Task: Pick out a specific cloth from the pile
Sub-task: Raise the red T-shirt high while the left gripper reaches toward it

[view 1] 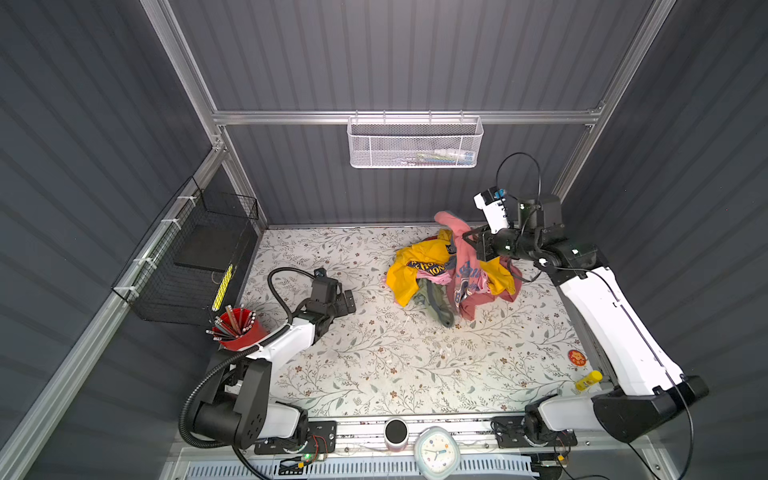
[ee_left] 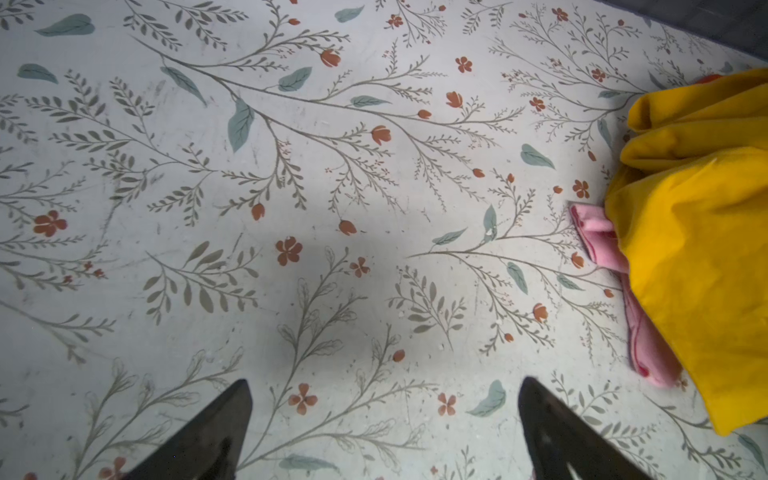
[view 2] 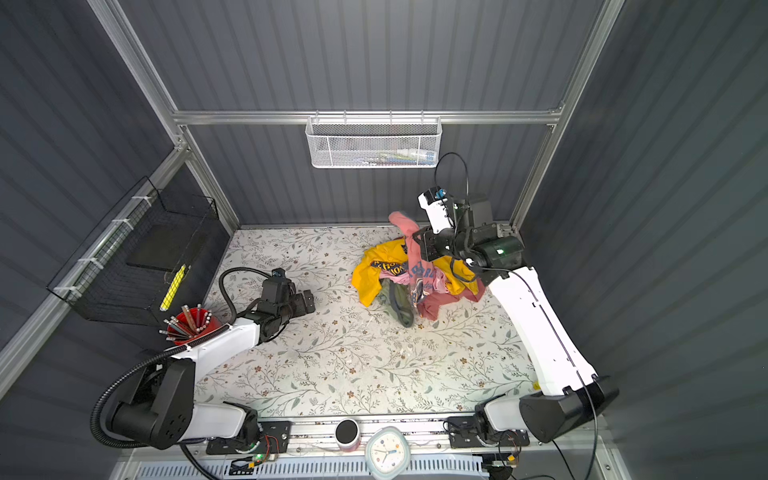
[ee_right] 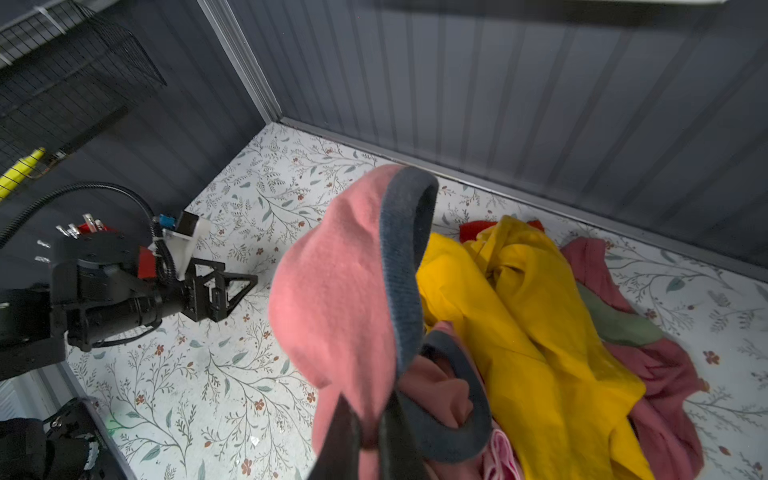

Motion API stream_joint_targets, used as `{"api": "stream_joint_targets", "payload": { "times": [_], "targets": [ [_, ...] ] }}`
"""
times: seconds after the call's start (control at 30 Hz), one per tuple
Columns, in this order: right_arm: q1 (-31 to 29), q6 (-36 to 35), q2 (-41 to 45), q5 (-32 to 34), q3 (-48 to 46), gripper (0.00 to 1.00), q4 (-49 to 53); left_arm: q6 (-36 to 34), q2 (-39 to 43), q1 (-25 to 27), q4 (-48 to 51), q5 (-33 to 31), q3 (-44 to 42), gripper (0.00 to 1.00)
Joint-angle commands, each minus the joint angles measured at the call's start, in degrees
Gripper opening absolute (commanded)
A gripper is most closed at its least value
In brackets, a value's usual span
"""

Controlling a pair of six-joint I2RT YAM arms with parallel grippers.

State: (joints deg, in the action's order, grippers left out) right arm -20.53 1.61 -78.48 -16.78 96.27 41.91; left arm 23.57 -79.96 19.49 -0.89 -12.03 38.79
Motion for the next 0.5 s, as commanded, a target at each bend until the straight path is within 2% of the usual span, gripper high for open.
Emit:
{"api": "stream_joint_targets", "payload": {
  "times": [0.0,0.03,0.27,0.47],
  "targets": [
    [0.11,0.85,2.04,-1.81,4.18,0.00,-2.07,-1.50,-1.71,1.60,0.00,-0.71,2.23,1.00],
    [0.15,1.01,2.09,-4.07,4.86,0.00,-2.18,-1.51,-2.14,2.07,-0.08,-0.84,2.63,1.00],
    [0.28,2.58,0.38,-7.01,10.76,0.00,-2.80,-1.69,-4.65,4.96,-0.74,-0.95,4.76,1.00],
    [1.00,5.64,-3.96,-11.43,19.90,0.00,-3.22,-2.35,-4.13,7.95,-1.53,-0.54,6.19,1.00]
  ]
}}
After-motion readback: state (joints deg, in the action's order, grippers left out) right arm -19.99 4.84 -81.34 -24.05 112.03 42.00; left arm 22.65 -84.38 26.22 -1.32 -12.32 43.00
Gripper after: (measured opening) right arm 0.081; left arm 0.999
